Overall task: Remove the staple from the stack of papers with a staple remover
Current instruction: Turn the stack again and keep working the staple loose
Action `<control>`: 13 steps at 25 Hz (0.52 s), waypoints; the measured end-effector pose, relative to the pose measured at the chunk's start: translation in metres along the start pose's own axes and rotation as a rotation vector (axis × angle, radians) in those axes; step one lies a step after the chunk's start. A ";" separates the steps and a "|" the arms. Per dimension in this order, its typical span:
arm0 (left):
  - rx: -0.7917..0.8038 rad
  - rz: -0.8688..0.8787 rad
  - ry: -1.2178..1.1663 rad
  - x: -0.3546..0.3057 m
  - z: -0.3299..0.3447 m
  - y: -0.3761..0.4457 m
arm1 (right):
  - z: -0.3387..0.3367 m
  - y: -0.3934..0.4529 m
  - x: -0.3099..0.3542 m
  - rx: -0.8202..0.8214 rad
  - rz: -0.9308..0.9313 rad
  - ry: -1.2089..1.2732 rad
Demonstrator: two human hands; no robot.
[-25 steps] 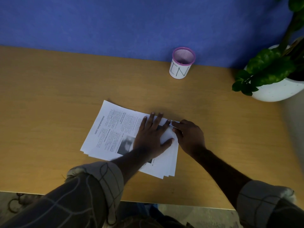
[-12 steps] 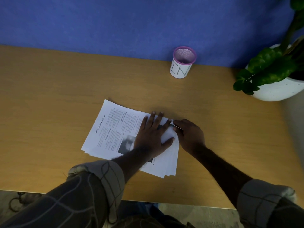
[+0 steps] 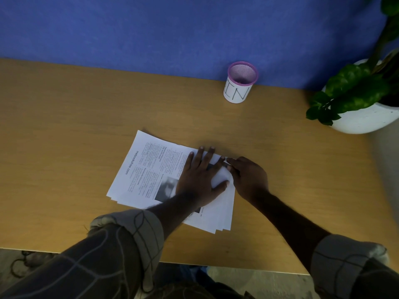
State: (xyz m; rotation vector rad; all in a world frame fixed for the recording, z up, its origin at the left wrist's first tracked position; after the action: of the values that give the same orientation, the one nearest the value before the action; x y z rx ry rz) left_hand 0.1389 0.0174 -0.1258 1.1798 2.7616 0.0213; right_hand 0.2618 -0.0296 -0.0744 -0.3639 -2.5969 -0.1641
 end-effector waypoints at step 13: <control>-0.028 0.011 0.003 0.000 0.001 0.000 | 0.005 0.005 -0.010 0.032 0.054 0.032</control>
State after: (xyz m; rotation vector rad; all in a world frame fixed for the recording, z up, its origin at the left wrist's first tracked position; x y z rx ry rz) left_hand 0.1387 0.0170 -0.1271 1.1885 2.7480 0.0623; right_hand 0.2696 -0.0258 -0.0832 -0.4157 -2.5525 -0.1087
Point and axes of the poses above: each hand's wrist, its own y-axis towards the middle knuckle, its own z-axis out of the palm, x = y × z, the point moved 8 cm from there along y, towards the middle knuckle, and after that the axes turned 6 degrees about y, right-handed, at the moved point
